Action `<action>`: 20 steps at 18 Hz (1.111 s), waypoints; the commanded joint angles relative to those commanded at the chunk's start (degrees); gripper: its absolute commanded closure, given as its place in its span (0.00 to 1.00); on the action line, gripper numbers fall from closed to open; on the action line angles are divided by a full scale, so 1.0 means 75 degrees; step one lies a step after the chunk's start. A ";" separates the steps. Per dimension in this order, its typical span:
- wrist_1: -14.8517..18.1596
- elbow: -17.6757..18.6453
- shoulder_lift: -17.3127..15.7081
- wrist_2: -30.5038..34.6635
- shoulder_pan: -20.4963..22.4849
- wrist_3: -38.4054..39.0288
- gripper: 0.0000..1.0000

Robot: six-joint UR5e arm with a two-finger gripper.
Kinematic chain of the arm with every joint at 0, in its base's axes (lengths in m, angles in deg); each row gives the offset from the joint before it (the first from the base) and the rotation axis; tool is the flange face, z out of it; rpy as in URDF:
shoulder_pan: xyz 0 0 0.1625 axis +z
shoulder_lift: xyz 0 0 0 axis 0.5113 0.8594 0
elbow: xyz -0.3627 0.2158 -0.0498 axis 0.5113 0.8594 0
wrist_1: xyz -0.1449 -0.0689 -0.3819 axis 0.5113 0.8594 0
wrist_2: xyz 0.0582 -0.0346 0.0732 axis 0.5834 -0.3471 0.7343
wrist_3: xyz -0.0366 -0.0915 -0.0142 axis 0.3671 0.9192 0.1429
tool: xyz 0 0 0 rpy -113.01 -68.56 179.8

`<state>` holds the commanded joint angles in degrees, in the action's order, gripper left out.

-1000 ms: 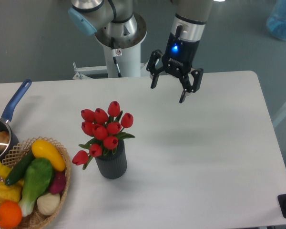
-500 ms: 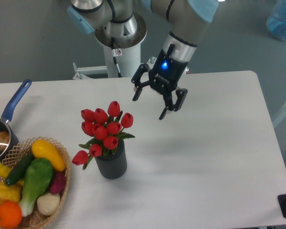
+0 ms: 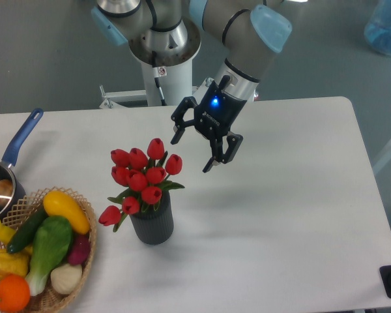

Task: Pick up the flowers from the vase
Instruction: 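Move the open gripper toward the red tulip stems above the black vase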

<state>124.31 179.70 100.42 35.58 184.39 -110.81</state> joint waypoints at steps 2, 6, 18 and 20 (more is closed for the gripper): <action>-0.0012 -0.0035 0.0176 -0.0128 -0.0012 -0.0012 0.00; -0.0047 0.0070 0.0247 -0.0397 0.0023 -0.0152 0.00; -0.0996 0.0059 0.0645 -0.1676 -0.0070 -0.0047 0.00; -0.1008 0.0024 0.0657 -0.1629 -0.0105 -0.0070 0.00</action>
<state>116.75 179.88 105.35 23.36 183.59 -111.34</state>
